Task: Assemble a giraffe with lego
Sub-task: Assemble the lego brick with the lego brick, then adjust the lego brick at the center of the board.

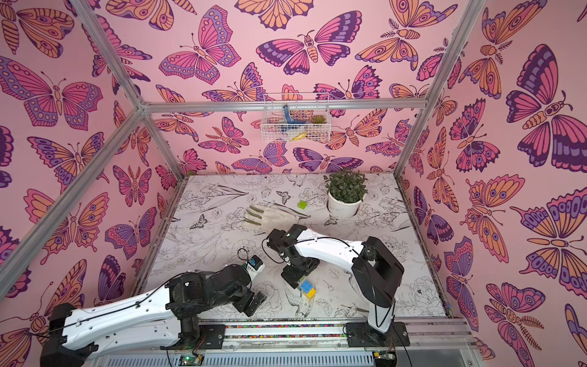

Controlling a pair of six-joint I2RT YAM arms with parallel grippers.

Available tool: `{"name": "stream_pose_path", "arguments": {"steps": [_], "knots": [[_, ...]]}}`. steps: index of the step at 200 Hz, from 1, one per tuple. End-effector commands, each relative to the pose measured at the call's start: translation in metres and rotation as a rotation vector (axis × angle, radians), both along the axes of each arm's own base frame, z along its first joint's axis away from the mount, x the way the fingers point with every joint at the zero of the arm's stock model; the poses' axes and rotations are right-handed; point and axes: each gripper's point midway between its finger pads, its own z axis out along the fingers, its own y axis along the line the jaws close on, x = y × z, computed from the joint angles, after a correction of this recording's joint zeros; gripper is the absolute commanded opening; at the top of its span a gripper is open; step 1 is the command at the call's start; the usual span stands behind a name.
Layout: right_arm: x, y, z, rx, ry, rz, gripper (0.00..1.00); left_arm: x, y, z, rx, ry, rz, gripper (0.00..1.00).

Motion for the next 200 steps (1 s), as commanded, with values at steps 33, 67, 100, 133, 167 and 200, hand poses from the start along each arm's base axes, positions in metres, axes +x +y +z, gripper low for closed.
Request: {"name": "stream_pose_path", "arguments": {"steps": [33, 67, 100, 133, 167, 200], "knots": [[0.020, 0.022, 0.066, 0.269, -0.157, -0.062, 0.87, 0.000, 0.001, -0.002, -0.004, -0.004, 0.007, 1.00], [0.010, 0.002, 0.089, 0.287, -0.186, -0.084, 0.86, -0.001, 0.001, -0.001, -0.010, -0.002, 0.006, 1.00], [0.004, -0.020, 0.101, 0.266, -0.234, -0.136, 0.85, 0.000, 0.001, -0.001, -0.018, 0.013, 0.030, 1.00], [-0.004, -0.031, 0.098, 0.298, -0.276, -0.215, 0.85, 0.008, 0.013, -0.007, -0.043, 0.095, 0.169, 1.00], [-0.020, -0.035, 0.082, 0.301, -0.359, -0.274, 0.88, 0.024, 0.040, -0.012, -0.038, 0.203, 0.376, 1.00], [-0.034, -0.040, 0.039, 0.342, -0.306, -0.375, 0.89, 0.037, 0.076, -0.019, 0.031, 0.294, 0.596, 1.00]]}}
